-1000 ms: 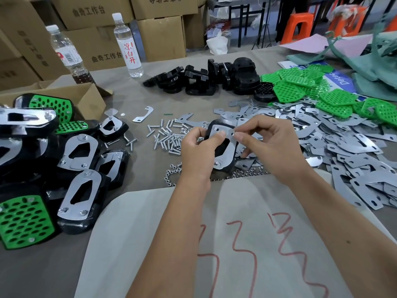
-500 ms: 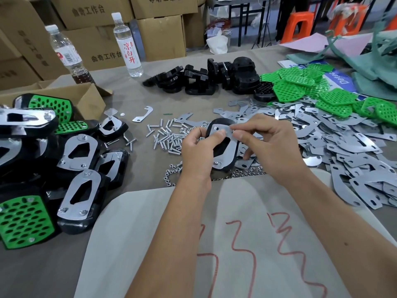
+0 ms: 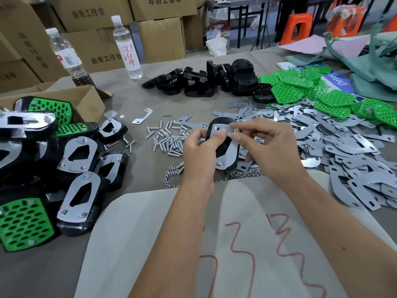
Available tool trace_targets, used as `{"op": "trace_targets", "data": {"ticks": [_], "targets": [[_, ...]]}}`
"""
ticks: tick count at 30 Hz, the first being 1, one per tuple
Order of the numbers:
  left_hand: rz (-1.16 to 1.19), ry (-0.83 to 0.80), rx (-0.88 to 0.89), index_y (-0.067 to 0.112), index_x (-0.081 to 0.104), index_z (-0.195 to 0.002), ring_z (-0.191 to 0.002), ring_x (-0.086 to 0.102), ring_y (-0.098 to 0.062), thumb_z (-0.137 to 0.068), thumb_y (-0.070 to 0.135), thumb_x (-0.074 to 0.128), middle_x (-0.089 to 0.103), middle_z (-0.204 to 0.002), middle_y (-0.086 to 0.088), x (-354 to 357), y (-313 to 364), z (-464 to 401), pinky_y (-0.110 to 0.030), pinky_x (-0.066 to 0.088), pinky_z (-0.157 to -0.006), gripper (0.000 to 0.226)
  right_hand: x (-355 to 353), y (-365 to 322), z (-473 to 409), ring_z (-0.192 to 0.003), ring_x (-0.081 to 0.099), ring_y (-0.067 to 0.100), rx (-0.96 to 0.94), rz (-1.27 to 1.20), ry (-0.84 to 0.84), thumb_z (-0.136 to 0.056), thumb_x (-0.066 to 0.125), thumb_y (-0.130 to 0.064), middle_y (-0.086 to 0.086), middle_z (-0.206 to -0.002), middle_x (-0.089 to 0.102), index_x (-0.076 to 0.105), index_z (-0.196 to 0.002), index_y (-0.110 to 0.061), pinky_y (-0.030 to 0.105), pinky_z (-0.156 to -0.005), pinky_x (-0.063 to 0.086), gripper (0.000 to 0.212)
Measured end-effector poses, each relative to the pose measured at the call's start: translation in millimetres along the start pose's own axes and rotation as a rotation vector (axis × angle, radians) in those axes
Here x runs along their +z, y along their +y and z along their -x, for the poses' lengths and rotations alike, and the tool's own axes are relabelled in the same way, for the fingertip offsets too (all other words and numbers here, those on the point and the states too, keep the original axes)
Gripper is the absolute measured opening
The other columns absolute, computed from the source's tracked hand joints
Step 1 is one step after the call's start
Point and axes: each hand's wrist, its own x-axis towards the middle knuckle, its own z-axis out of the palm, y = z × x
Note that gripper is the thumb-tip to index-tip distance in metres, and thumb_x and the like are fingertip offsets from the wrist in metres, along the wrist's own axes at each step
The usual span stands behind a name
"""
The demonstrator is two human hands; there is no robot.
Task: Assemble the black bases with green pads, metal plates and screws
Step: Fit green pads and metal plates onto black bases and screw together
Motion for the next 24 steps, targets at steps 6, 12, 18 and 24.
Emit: {"op": "trace_targets", "data": {"ticks": [6, 12, 18, 24], "targets": [[0.071, 0.092, -0.066, 0.012, 0.062, -0.088, -0.07, 0.062, -0.025, -0.09, 0.014, 0.075, 0.067, -0.077, -0.006, -1.7, 0.5, -3.3, -0.041, 0.052, -0.072, 0.013, 1.7, -0.4, 5.2, -0.055, 0.055, 0.013, 0.018, 0.045, 0.016, -0.096, 0.075, -0.026, 0.008, -0.065, 0.065, 0.081, -0.084, -0.015, 0.031, -0.047, 0.049, 0.017], [0.082, 0.088, -0.067, 0.013, 0.061, -0.086, -0.068, 0.062, -0.024, -0.089, 0.015, 0.076, 0.067, -0.077, -0.006, -0.5, -2.0, -4.1, -0.039, 0.052, -0.069, 0.015, 4.1, -4.3, 5.9, -0.051, 0.048, 0.005, 0.027, 0.046, -0.011, -0.105, 0.059, -0.035, 0.005, -0.056, 0.052, 0.078, -0.107, -0.015, 0.024, -0.053, 0.041, 0.028], [0.115, 0.153, -0.101, 0.013, 0.061, -0.089, -0.07, 0.062, -0.025, -0.089, 0.014, 0.076, 0.069, -0.076, -0.006, -4.9, -2.7, -9.4, -0.038, 0.052, -0.067, 0.016, 1.2, -12.5, 5.4, -0.042, 0.026, 0.019, 0.045, -0.11, 0.107, -0.095, 0.05, -0.073, -0.002, -0.045, 0.031, 0.048, -0.056, 0.0, 0.027, -0.048, 0.024, 0.083], [0.103, 0.195, -0.084, 0.014, 0.057, -0.082, -0.071, 0.062, -0.026, -0.088, 0.015, 0.076, 0.067, -0.075, -0.008, -3.6, -4.2, -9.9, -0.041, 0.053, -0.068, 0.02, 2.5, -5.3, 6.0, -0.046, 0.054, 0.021, 0.08, -0.032, -0.077, -0.101, 0.045, -0.066, 0.014, -0.044, 0.038, 0.055, -0.067, 0.015, 0.027, -0.047, 0.038, 0.088]]}}
